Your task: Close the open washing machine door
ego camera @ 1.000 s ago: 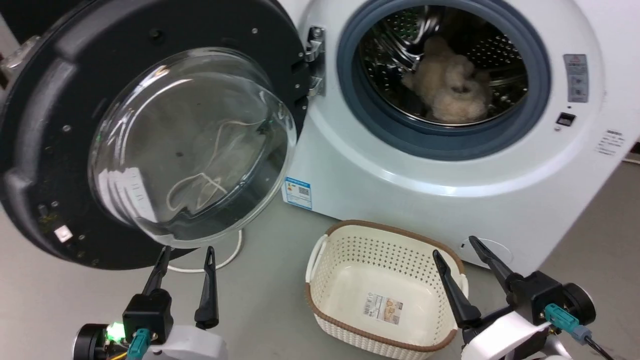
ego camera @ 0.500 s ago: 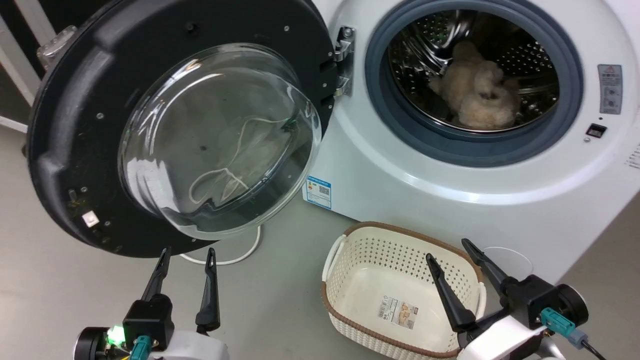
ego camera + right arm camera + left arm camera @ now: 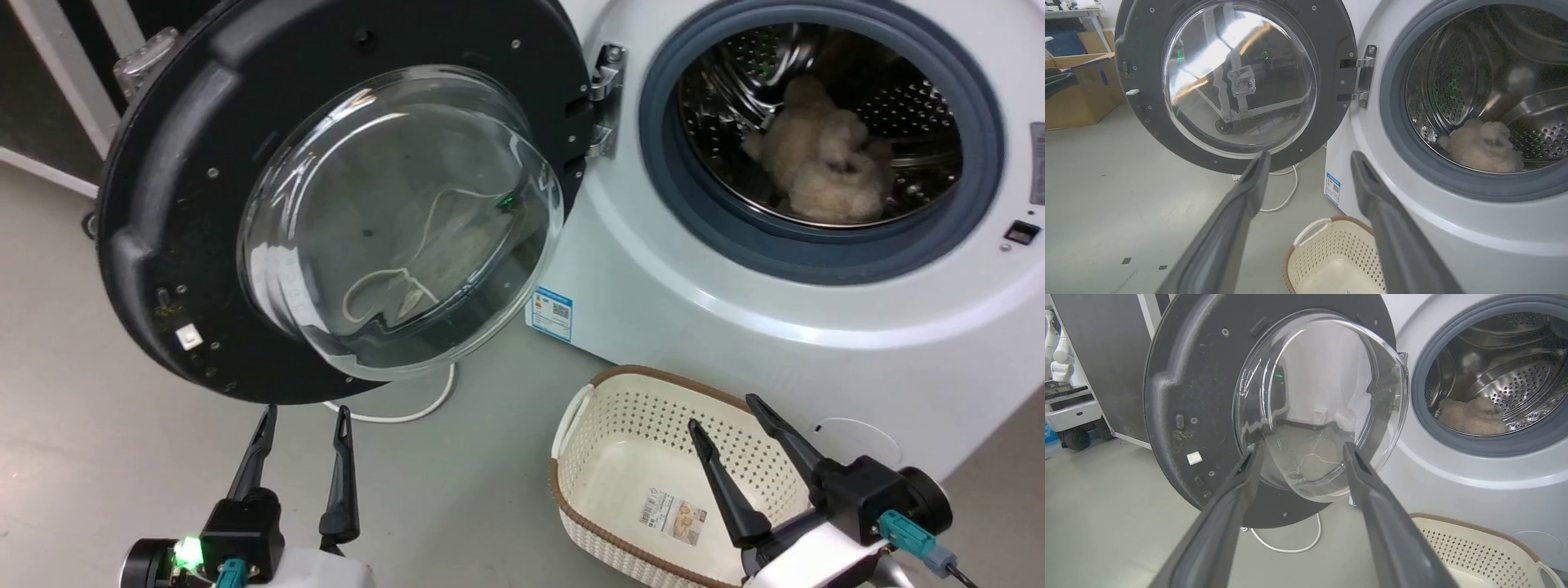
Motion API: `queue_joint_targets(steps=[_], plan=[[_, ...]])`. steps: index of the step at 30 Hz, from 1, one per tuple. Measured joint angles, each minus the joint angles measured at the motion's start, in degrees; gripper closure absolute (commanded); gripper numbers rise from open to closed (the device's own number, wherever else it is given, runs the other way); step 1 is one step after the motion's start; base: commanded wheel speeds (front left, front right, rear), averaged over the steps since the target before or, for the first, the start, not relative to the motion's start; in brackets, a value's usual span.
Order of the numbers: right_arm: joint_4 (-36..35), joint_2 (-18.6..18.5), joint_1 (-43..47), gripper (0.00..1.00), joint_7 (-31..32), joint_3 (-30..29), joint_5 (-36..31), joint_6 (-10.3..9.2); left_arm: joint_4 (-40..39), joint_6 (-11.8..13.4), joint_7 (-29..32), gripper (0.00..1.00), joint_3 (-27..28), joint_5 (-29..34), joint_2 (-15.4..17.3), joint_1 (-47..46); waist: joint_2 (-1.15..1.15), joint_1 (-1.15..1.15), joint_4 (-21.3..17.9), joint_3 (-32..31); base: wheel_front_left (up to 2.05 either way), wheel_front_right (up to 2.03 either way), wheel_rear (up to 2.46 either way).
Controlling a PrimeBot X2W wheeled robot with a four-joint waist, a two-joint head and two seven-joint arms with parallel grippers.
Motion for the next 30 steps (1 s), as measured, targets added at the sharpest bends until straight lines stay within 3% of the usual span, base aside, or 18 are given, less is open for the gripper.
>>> queue_joint_targets(steps=[3,4,5,11,16,17,19,20,21,25,30], plan=[[0.3,-0.4,0.0,0.0,-0.5,0.7,0.4,-0.01,-0.1,0.2,-0.5,0.0,-0.3,0.0,0.1,0.2,0.0,0.0,1.2,0.1,0.0,0.0,0.0],[0.4,-0.7,0.0,0.0,-0.8,1.1,0.6,0.0,-0.2,0.2,-1.0,0.92,-0.5,-0.2,0.1,0.3,0.0,0.0,2.0,0.1,0.0,0.0,0.0],[0.4,-0.7,0.0,0.0,-1.0,1.2,0.6,0.0,-0.2,0.1,-1.0,1.0,-0.6,-0.4,0.1,0.4,0.0,0.0,2.2,0.1,0.0,0.0,0.0],[0.4,-1.4,0.2,0.0,-1.6,1.5,1.0,0.0,-3.5,-0.1,-1.6,1.0,1.4,-5.2,-0.5,0.5,0.0,0.0,3.6,1.0,0.0,0.0,0.0],[-0.3,-2.2,0.9,0.0,-2.2,0.5,1.0,0.0,-6.0,-3.7,-2.3,1.0,5.9,-8.4,-0.5,-2.4,0.0,0.0,4.7,2.2,0.0,0.0,0.0],[-0.9,-2.6,2.1,0.0,-2.6,-0.6,1.0,0.0,-5.9,-5.7,-2.6,1.0,10.3,-11.9,0.5,-6.2,0.0,0.0,5.4,2.9,0.0,0.0,0.0],[-1.4,-2.7,2.5,0.0,-2.9,-0.7,1.0,0.0,-4.9,-6.2,-3.0,1.0,14.1,-16.2,1.1,-9.5,0.0,0.0,5.5,3.6,0.0,0.0,0.0],[-1.6,-2.8,2.5,0.0,-3.0,-0.8,1.0,0.0,-4.1,-6.2,-3.0,1.0,15.6,-18.0,1.8,-11.3,0.0,0.0,5.4,4.0,0.0,0.0,0.0],[-2.3,-3.5,2.5,0.0,-3.3,-0.8,1.0,0.0,-0.4,-6.7,-0.3,1.0,20.2,-25.3,4.5,-18.7,0.0,0.01,5.0,5.5,0.0,0.0,0.0],[-2.7,-4.4,2.4,0.0,-3.6,-0.1,1.4,0.0,6.1,-6.6,6.1,1.0,25.4,-34.0,9.7,-27.7,0.0,0.01,3.8,7.6,0.0,0.0,0.0],[-2.9,-6.0,1.5,0.0,-4.3,0.7,2.1,0.0,15.9,-4.2,13.8,1.0,31.5,-42.3,16.1,-36.1,0.0,0.01,2.0,10.4,0.0,0.0,0.0]])
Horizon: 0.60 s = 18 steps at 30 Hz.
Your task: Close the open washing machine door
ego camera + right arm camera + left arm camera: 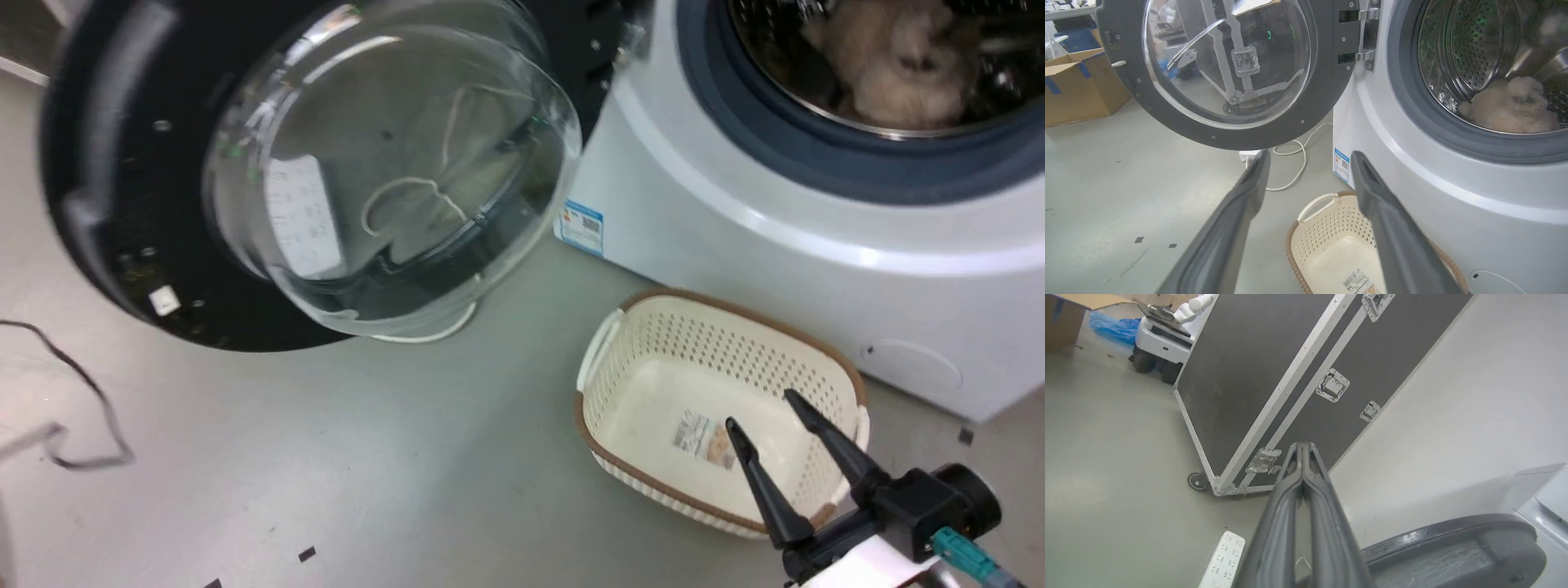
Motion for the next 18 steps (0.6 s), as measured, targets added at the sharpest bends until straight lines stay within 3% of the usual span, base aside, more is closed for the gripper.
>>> queue_joint_targets(steps=[8,18], plan=[[0.0,-2.1,-1.2,0.0,-0.5,1.1,1.0,0.0,14.1,4.8,17.2,1.0,6.3,-14.3,5.0,-8.2,0.0,0.0,-3.0,3.5,0.0,0.0,0.0],[0.0,-3.1,-2.7,0.0,-0.7,1.9,1.9,0.0,17.1,4.6,30.9,1.0,4.6,-19.9,5.5,-8.4,0.0,0.0,-4.9,5.7,0.0,0.0,0.0]])
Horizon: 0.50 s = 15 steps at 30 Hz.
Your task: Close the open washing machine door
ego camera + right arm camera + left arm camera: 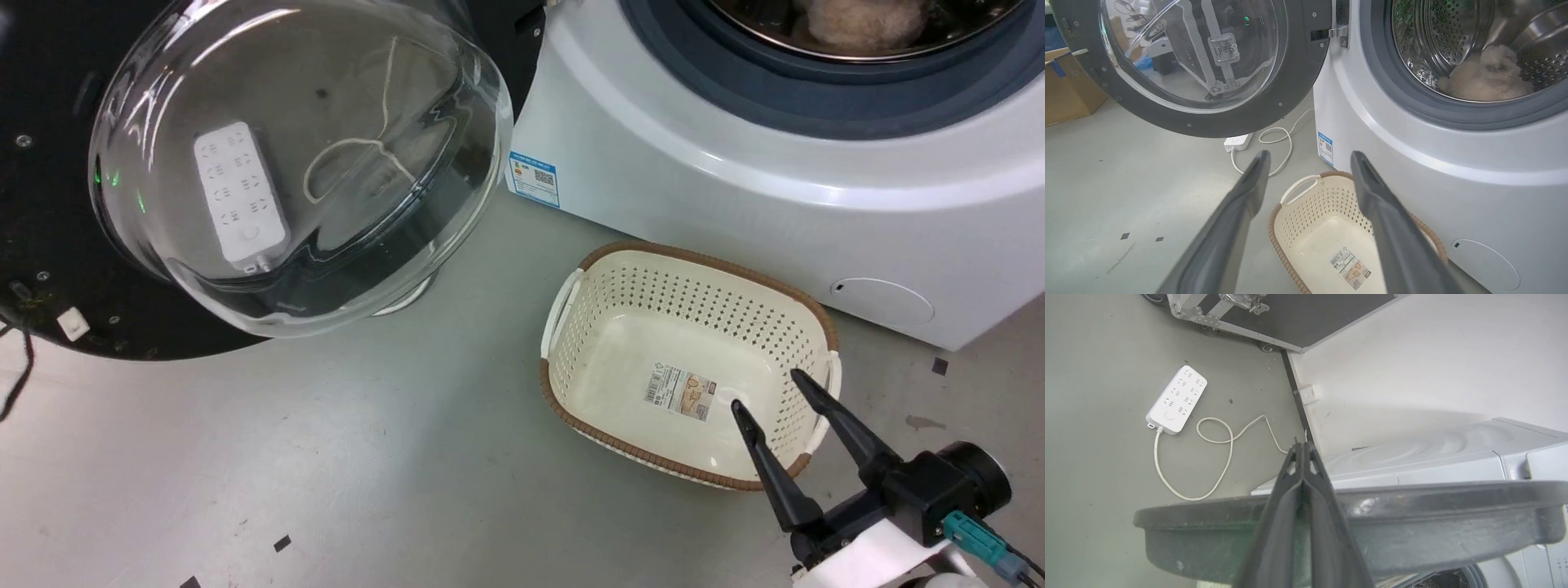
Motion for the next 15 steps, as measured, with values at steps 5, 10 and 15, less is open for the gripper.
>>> queue_joint_targets(steps=[5,10,15], plan=[[0.9,-0.2,-0.2,0.0,0.0,0.2,0.5,0.0,-3.5,-0.9,8.9,1.0,0.5,-4.7,-0.2,3.7,0.0,-0.01,-0.1,-1.3,0.0,0.0,0.0],[2.3,0.7,-0.1,0.0,0.0,-0.3,0.5,0.0,-8.2,-0.8,17.0,1.0,-1.3,-7.5,-2.4,8.4,0.0,-0.01,0.1,-3.7,0.0,0.0,0.0],[3.4,2.4,0.0,0.0,0.0,-0.9,0.4,0.0,-12.9,-0.9,22.6,1.0,-3.9,-10.0,-7.6,13.3,0.0,-0.01,0.4,-7.1,0.0,0.0,0.0]])
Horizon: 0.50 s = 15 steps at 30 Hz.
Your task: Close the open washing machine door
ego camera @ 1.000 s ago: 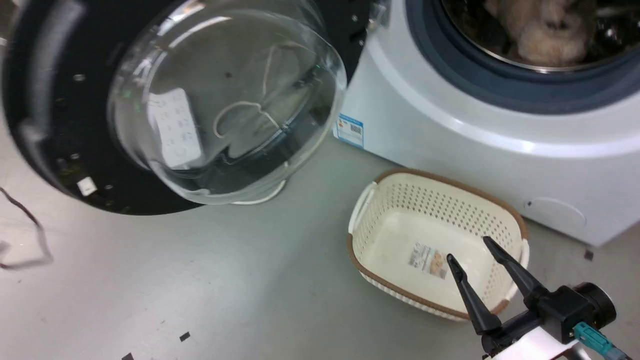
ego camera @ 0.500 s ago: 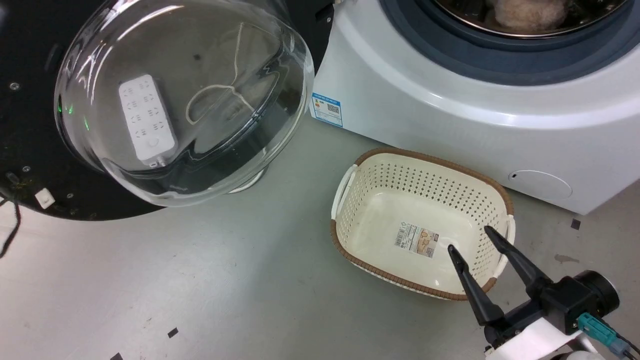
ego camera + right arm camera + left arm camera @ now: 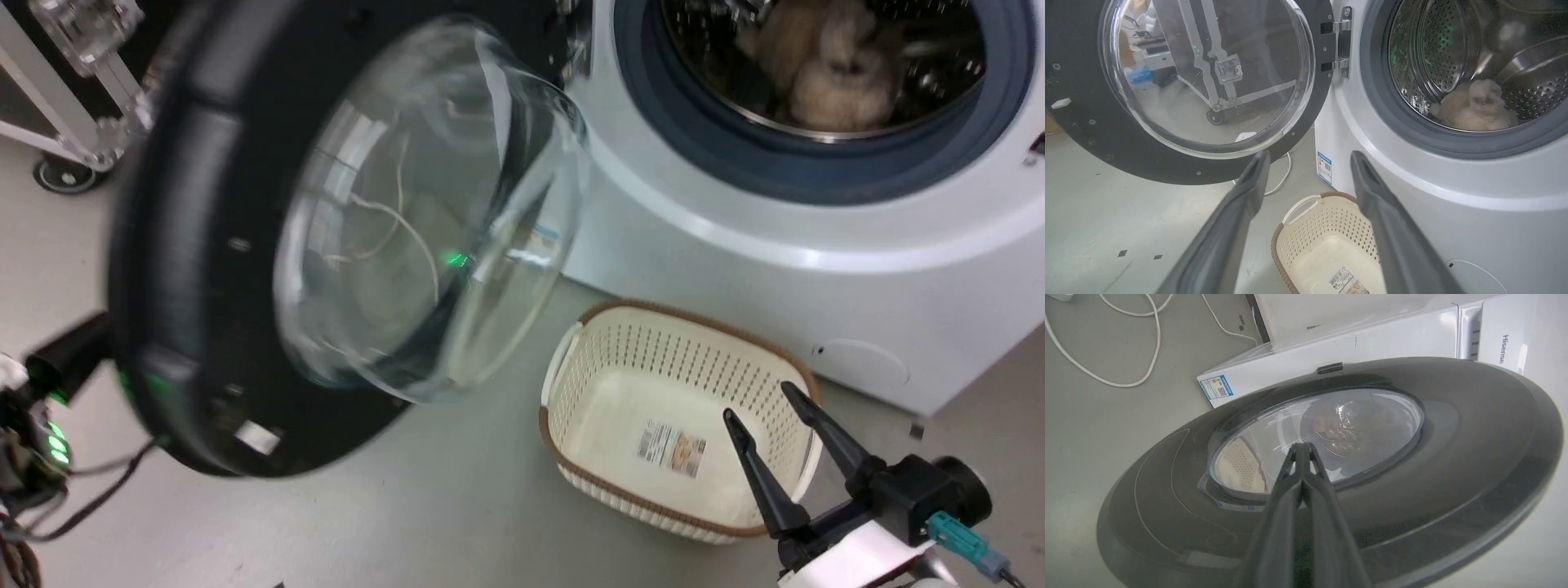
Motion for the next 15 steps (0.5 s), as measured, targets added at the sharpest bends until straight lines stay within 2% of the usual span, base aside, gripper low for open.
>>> queue_joint_targets(steps=[4,7,15], plan=[[0.7,1.4,0.3,0.0,0.0,-0.6,-0.2,0.0,-4.4,-0.1,3.0,1.0,-1.3,-1.7,-2.9,4.1,0.0,0.0,0.0,-2.6,0.0,0.0,0.0],[0.9,2.4,0.4,0.0,0.0,-1.6,-0.6,0.0,-7.4,0.0,4.3,1.0,-1.5,-3.7,-6.2,6.9,0.0,0.0,-0.4,-4.2,0.0,0.0,0.0],[1.0,3.8,0.9,0.0,0.0,-3.6,-1.5,0.0,-14.4,0.0,5.5,1.0,-5.5,-5.8,-13.2,15.0,0.0,0.0,-3.5,-5.3,0.0,0.0,0.0]])
